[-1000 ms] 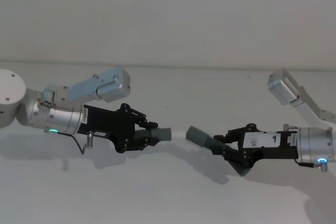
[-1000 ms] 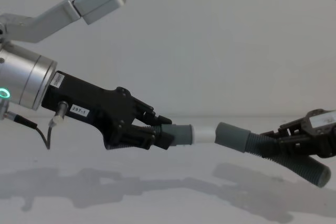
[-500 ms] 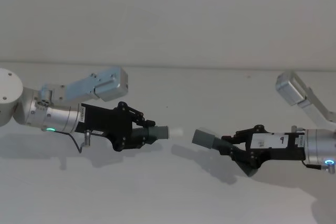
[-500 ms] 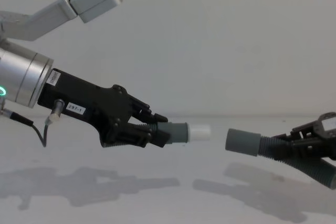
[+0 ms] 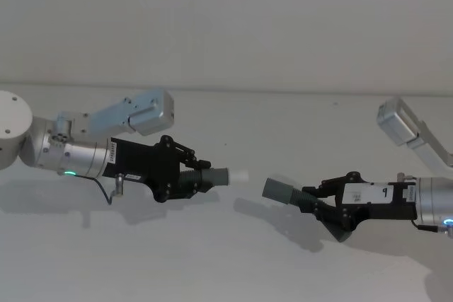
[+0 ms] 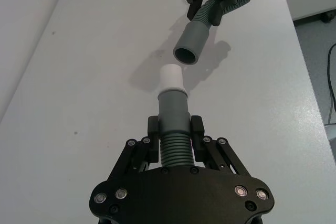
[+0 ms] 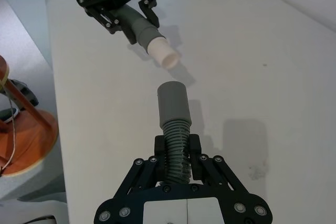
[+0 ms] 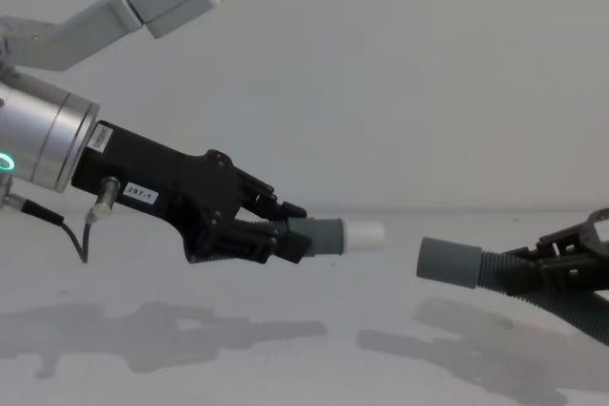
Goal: Use both hands to pick up one end of the pipe from the table, align the ends, and insert them.
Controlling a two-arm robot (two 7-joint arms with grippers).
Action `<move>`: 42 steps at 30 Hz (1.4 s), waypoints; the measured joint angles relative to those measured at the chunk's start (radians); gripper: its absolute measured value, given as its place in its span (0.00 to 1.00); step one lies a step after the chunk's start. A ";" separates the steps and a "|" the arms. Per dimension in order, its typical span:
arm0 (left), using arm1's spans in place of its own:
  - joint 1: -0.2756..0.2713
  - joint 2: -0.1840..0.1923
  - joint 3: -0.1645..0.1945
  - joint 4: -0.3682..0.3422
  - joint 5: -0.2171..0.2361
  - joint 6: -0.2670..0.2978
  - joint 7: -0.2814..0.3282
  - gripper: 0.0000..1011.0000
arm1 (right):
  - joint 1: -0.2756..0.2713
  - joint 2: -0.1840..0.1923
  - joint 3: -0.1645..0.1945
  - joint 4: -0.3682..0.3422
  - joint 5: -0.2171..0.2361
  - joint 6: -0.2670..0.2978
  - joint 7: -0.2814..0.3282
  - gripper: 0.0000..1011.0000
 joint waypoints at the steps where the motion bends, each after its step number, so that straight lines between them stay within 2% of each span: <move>1: 0.000 0.000 0.000 0.000 0.000 0.000 0.000 0.34 | 0.000 0.001 0.000 -0.001 0.001 -0.001 0.001 0.26; 16: 0.000 -0.001 0.000 -0.011 0.000 0.000 0.003 0.34 | -0.001 0.014 -0.007 -0.027 0.017 -0.011 0.009 0.26; 42: 0.019 0.023 -0.012 -0.052 -0.020 0.004 0.010 0.34 | 0.008 0.015 -0.030 -0.050 0.024 -0.018 -0.012 0.26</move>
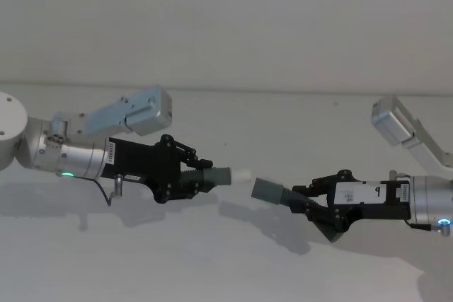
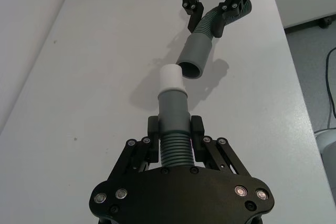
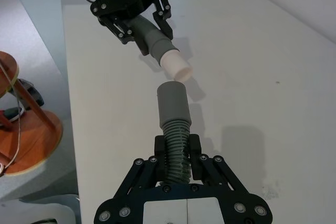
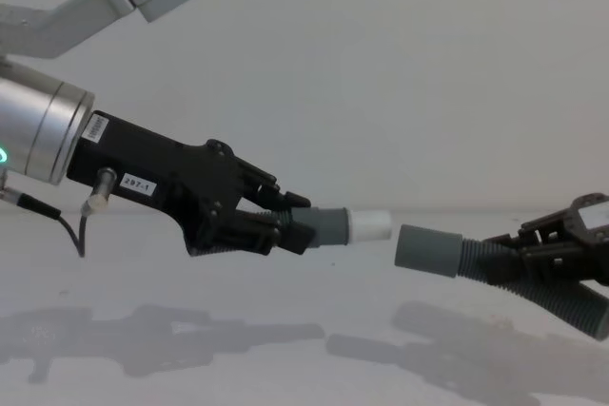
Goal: Use both hands to pick up one end of the pipe from the table, align the ends, and insert them.
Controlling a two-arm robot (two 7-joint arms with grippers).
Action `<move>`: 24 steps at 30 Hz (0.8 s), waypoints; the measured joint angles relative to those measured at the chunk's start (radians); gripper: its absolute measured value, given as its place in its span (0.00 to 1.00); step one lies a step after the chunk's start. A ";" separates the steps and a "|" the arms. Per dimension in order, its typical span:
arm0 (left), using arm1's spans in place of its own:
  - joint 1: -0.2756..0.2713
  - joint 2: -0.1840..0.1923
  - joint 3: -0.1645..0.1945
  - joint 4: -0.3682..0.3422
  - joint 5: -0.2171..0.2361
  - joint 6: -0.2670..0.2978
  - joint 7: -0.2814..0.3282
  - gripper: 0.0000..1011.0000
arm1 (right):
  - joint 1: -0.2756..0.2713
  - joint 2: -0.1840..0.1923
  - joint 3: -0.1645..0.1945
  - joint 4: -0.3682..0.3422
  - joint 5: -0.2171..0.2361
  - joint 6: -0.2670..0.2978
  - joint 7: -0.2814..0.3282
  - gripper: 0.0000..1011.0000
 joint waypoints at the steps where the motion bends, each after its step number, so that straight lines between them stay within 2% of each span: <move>1: 0.002 0.002 -0.001 -0.002 -0.001 0.000 0.000 0.34 | 0.000 0.000 -0.001 0.000 0.000 0.000 -0.001 0.26; 24: 0.009 0.020 -0.007 -0.021 -0.008 0.012 0.003 0.34 | 0.014 -0.002 -0.019 0.000 0.007 -0.008 -0.015 0.26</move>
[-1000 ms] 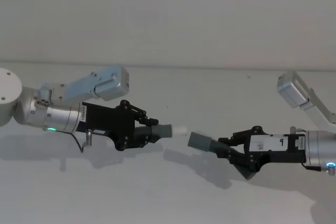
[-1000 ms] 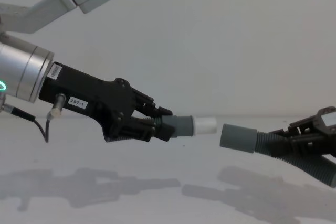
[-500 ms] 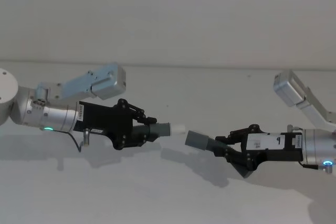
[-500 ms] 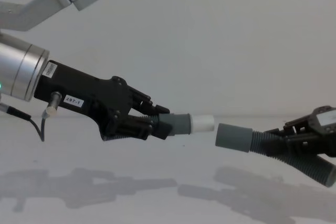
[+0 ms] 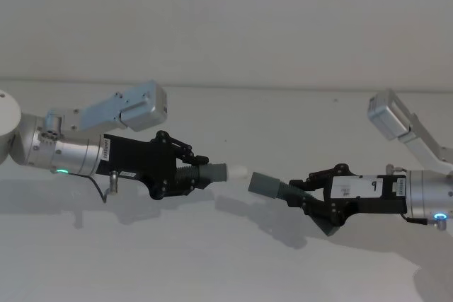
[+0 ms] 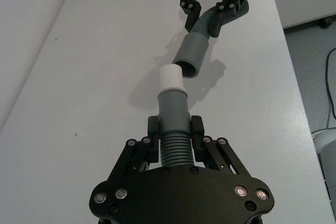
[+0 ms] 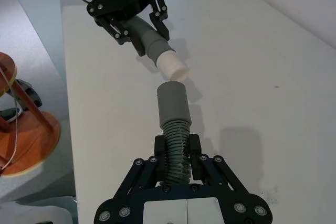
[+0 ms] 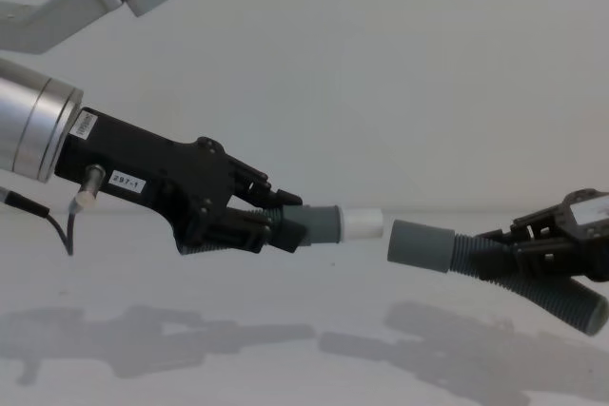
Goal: Use both hands to pick up one end of the pipe from the table, align the ends, and insert them.
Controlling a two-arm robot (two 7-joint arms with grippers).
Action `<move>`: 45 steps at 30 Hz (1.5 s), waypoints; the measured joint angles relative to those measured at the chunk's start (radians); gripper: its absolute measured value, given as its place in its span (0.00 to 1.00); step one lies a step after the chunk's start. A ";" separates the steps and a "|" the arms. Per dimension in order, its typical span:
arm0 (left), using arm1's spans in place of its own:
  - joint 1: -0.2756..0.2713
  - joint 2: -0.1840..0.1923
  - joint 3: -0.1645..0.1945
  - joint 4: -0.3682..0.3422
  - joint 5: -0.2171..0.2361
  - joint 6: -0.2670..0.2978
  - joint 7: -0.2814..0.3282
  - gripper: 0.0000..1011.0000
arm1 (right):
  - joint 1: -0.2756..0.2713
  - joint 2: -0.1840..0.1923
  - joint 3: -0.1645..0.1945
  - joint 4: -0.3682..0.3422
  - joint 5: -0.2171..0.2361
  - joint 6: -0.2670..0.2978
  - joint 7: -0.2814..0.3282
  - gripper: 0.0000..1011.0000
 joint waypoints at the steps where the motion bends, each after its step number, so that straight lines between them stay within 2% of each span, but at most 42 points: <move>1: 0.000 0.001 0.000 -0.001 0.000 0.001 -0.001 0.34 | 0.001 0.000 -0.001 0.000 0.001 0.000 -0.001 0.26; 45: -0.028 -0.022 0.028 0.026 -0.003 -0.019 -0.035 0.34 | 0.033 -0.006 -0.024 0.023 0.016 -0.032 0.016 0.26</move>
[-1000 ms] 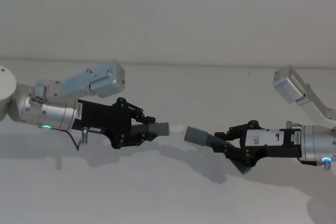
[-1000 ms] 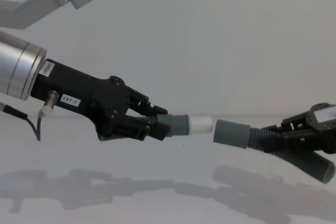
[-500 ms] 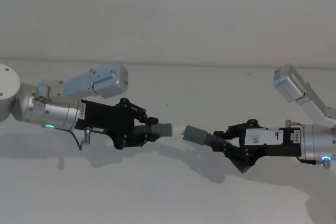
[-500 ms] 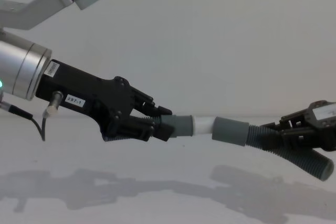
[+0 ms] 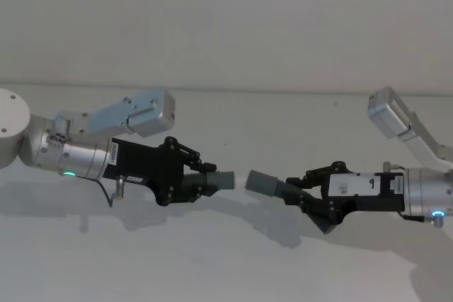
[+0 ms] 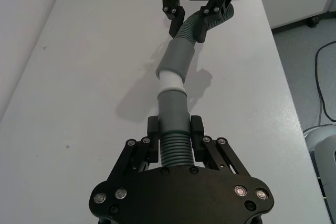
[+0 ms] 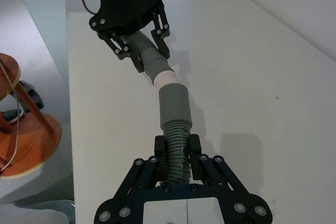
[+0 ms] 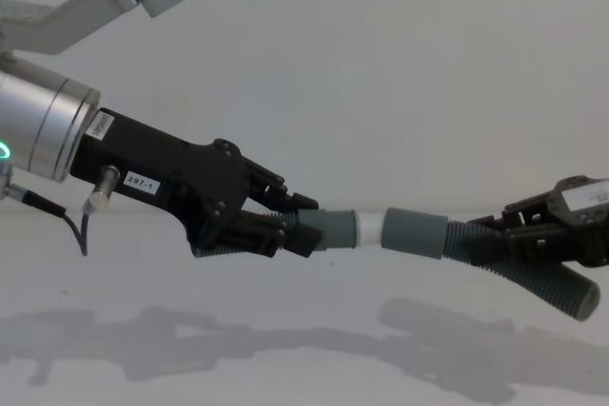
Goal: Use both hands to pick up one end of the pipe from the table, align the ends, and insert them.
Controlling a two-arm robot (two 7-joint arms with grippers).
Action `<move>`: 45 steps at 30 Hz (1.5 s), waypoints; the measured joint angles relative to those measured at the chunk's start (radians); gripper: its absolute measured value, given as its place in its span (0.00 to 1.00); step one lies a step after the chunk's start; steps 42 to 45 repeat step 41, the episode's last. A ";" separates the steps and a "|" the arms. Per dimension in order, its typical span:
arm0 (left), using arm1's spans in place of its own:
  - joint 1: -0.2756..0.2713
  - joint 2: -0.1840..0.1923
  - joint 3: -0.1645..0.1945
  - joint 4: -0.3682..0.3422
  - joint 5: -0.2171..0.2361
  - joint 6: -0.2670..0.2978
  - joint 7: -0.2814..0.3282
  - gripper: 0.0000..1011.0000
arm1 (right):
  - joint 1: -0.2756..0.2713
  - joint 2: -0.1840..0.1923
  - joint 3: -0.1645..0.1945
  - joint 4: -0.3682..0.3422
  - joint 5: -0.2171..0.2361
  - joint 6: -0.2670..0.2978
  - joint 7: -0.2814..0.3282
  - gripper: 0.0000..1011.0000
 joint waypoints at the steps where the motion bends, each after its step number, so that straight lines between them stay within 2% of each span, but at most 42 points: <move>1: 0.000 0.000 0.000 0.000 -0.001 0.000 -0.001 0.34 | 0.002 -0.001 0.000 0.002 0.000 -0.001 0.001 0.26; 45: 0.011 0.011 -0.006 -0.018 -0.012 0.000 0.006 0.34 | 0.019 -0.016 -0.008 0.027 0.007 -0.023 0.027 0.26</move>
